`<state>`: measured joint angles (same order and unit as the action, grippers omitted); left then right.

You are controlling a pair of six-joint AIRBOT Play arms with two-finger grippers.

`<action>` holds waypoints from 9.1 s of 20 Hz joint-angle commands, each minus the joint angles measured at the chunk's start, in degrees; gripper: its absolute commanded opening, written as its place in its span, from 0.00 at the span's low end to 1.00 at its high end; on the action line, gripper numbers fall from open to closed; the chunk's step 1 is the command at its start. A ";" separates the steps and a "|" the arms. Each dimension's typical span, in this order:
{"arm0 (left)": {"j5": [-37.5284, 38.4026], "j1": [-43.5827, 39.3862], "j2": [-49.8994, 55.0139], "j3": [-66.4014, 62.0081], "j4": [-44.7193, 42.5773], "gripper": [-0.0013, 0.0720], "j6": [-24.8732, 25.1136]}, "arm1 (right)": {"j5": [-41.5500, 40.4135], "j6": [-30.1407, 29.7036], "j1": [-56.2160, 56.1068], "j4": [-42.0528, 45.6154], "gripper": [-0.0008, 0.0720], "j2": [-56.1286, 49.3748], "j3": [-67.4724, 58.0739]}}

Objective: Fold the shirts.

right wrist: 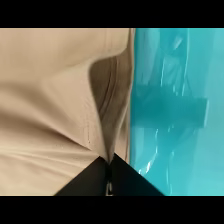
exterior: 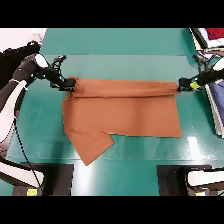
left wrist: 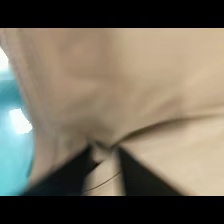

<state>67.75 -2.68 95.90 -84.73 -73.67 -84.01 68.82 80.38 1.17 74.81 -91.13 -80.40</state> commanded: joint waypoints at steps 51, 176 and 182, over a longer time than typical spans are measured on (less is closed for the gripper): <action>-6.27 -7.76 -45.44 54.36 16.24 0.05 -10.03 | 7.56 -9.09 19.82 -12.79 0.57 19.80 45.09; 7.26 2.36 -21.03 -19.82 -0.44 0.05 -4.02 | 4.74 -11.37 -23.41 -35.12 0.86 -14.16 -0.09; 7.28 2.36 -21.03 -19.82 -0.42 0.05 -4.04 | 4.50 -11.43 -33.92 -40.72 0.49 -22.75 -10.49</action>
<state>75.05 -0.34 74.85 -104.53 -74.11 -88.18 73.36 68.90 -28.49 36.21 -110.34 -86.39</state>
